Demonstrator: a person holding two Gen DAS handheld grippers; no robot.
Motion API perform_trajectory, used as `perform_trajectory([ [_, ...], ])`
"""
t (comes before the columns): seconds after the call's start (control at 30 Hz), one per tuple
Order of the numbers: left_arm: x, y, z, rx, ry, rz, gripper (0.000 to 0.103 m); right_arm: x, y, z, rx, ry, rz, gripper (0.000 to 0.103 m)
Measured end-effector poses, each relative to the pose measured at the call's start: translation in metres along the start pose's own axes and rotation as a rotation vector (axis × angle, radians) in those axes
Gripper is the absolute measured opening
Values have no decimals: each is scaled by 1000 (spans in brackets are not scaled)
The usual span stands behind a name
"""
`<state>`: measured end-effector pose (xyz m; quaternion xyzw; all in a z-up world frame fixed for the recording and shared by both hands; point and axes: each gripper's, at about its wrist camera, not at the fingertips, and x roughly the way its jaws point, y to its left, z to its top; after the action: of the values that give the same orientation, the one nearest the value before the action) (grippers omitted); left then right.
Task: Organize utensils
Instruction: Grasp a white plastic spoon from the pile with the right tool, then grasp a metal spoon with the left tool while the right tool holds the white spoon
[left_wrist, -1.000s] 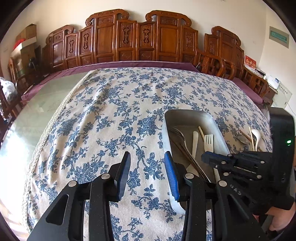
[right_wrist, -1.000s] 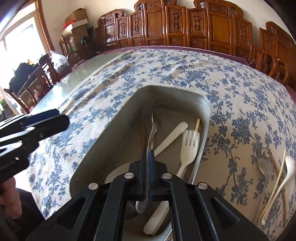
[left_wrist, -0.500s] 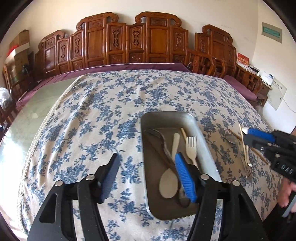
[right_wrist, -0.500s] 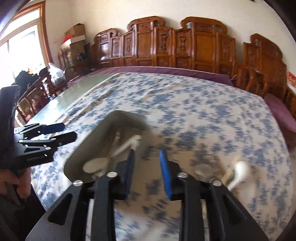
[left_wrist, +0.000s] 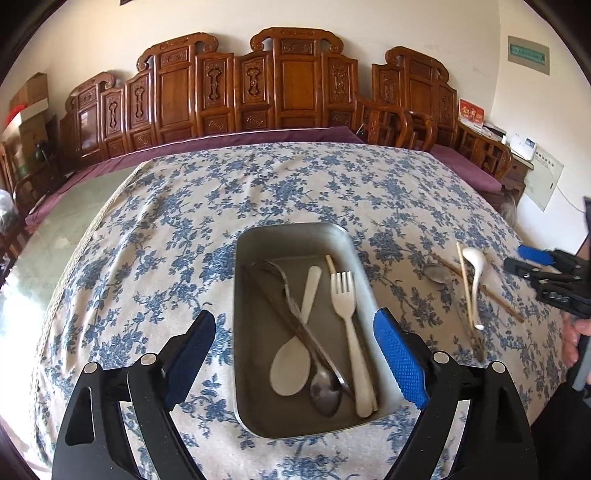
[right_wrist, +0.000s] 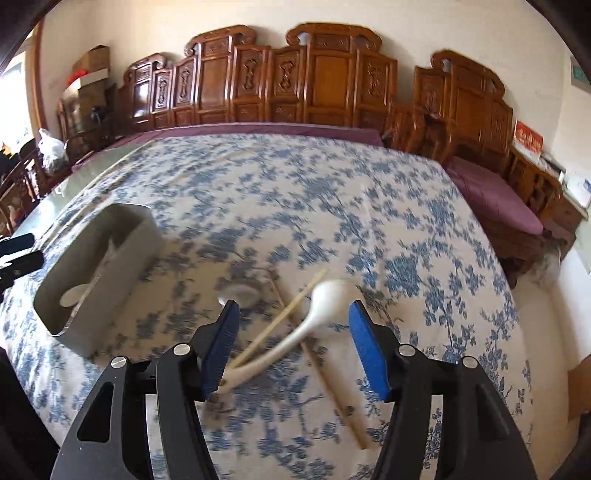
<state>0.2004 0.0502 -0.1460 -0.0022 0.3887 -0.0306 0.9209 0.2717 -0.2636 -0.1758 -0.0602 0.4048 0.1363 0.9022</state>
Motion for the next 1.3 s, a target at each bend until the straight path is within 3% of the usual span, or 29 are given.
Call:
perform_trajectory([
  [0.23, -4, -23, 1, 23, -7, -9, 84, 46, -18, -9, 142, 85, 84, 44],
  [0.53, -3, -51, -5, 58, 17, -33, 84, 71, -22, -13, 174, 139, 80, 29],
  [0.63, -4, -59, -6, 73, 22, -32, 84, 69, -22, -13, 181, 137, 103, 14],
  [0.73, -4, -69, -6, 92, 28, -28, 84, 64, -25, -12, 190, 121, 117, 6],
  [1.0, 4, -97, -4, 120, 45, -47, 84, 42, -41, -11, 220, 46, 169, 5],
  [1.3, 32, -134, 3, 158, 74, -87, 84, 31, -54, -14, 172, 14, 147, 5],
])
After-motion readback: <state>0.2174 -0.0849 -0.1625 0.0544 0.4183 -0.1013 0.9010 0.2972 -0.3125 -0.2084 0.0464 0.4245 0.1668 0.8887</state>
